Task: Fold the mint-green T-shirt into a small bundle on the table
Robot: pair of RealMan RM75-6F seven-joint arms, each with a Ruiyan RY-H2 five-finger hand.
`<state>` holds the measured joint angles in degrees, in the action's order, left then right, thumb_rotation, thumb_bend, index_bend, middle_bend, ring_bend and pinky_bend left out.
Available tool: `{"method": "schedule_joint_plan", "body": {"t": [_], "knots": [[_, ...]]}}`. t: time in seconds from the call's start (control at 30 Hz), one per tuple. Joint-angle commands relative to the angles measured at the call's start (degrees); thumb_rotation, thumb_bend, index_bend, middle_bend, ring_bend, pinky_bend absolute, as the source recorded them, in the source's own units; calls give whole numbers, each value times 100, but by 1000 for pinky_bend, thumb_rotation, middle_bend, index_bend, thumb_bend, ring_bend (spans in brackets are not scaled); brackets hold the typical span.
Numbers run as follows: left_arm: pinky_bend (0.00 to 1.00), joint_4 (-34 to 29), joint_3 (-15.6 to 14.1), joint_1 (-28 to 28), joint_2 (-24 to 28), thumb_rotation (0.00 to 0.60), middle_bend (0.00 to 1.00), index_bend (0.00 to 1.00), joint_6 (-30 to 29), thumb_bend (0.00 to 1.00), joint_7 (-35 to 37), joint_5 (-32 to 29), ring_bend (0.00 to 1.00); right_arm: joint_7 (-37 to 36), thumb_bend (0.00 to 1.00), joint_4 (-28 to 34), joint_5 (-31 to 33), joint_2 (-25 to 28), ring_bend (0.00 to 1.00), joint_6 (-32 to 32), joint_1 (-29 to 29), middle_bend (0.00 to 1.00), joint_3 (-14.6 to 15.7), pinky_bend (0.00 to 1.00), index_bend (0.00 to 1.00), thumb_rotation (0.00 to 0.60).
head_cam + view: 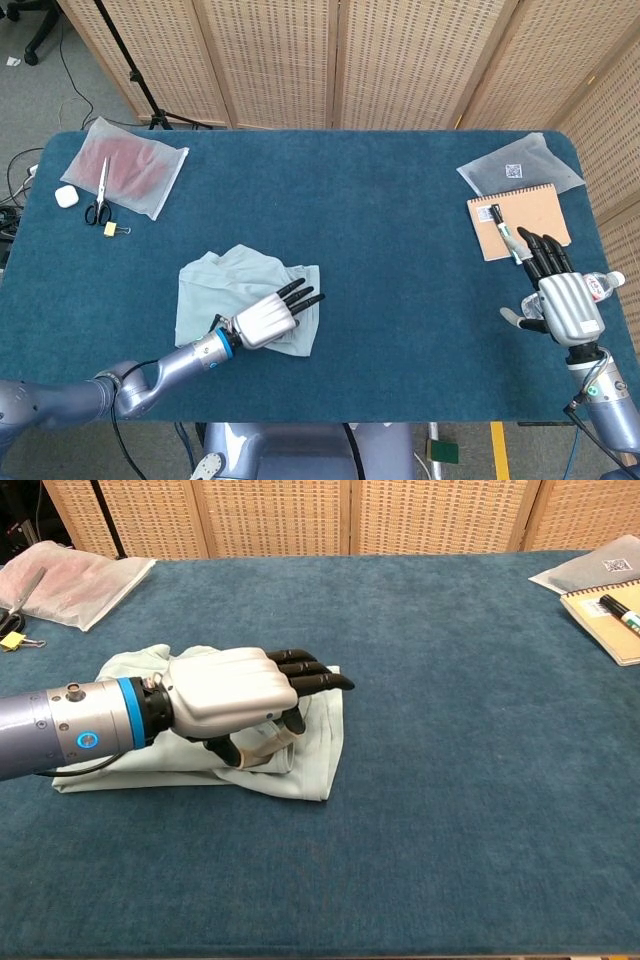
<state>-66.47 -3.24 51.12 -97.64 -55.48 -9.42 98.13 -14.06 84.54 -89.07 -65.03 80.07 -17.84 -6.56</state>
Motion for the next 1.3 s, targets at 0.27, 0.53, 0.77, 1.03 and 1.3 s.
{"method": "schedule_joint_plan", "body": {"t": [0.27,0.53,0.77,1.03,1.3], "knots": [[0,220,-22,-21,-132,600,0,711,-235,413,208,126,0,-17,0,8,2,16,0,17,10,0,-5,42,0,600],[0,-284,23,-64,260,600,0,89,-286,288,176,40,0,-20,0,26,-8,31,0,37,20,0,-4,42,0,600],[0,-798,122,-195,736,600,0,0,-463,8,96,-99,0,8,0,63,-11,44,0,23,24,0,8,42,0,600],[0,-921,240,-443,961,600,0,0,-852,0,265,-237,0,28,0,92,-16,55,0,22,30,0,14,42,0,600],[0,-806,357,-767,1136,600,0,0,-1308,0,704,-424,0,10,0,123,-48,74,0,57,42,0,20,42,0,600]]}}
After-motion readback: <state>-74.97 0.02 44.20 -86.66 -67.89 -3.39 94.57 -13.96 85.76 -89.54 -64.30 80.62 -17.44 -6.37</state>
